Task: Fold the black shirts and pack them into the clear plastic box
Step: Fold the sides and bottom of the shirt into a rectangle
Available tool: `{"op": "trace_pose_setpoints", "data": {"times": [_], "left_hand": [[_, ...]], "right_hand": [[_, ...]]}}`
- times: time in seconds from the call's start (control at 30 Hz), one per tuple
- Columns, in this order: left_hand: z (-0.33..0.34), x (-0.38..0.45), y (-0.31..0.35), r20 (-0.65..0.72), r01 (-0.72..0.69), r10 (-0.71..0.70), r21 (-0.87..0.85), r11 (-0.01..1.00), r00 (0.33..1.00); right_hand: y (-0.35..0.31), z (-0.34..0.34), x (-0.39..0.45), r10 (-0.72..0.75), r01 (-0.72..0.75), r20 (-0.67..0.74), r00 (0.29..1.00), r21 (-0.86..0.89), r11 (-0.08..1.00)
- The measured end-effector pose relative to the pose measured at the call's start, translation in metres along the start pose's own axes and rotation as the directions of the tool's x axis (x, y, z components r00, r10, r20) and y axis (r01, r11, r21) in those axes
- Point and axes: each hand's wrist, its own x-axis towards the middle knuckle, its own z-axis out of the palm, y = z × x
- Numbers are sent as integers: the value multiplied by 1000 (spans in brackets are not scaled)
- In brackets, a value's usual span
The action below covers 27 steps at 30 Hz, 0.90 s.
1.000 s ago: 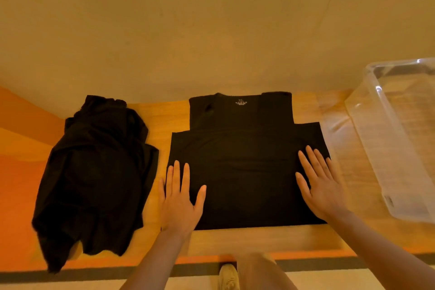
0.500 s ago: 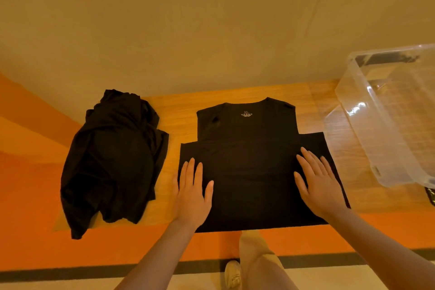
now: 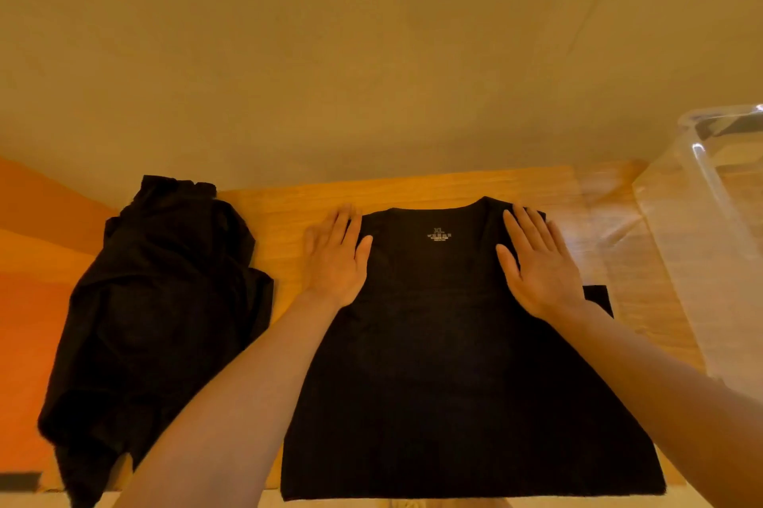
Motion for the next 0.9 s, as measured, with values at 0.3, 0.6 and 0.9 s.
{"op": "trace_pose_setpoints", "data": {"times": [0.3,0.6,0.9], "left_hand": [[8,31,-4,-380,-39,-60,-247,968,923],[-4,52,-3,-363,15,-118,-275,961,924],[10,14,17,-278,-392,388,44,919,879]], "right_hand": [[3,0,5,3,-3,1,1000,1,1000],[4,-3,6,-14,14,-14,1000,-1,1000],[-10,-1,21,-132,132,10,991,-30,991]]}}
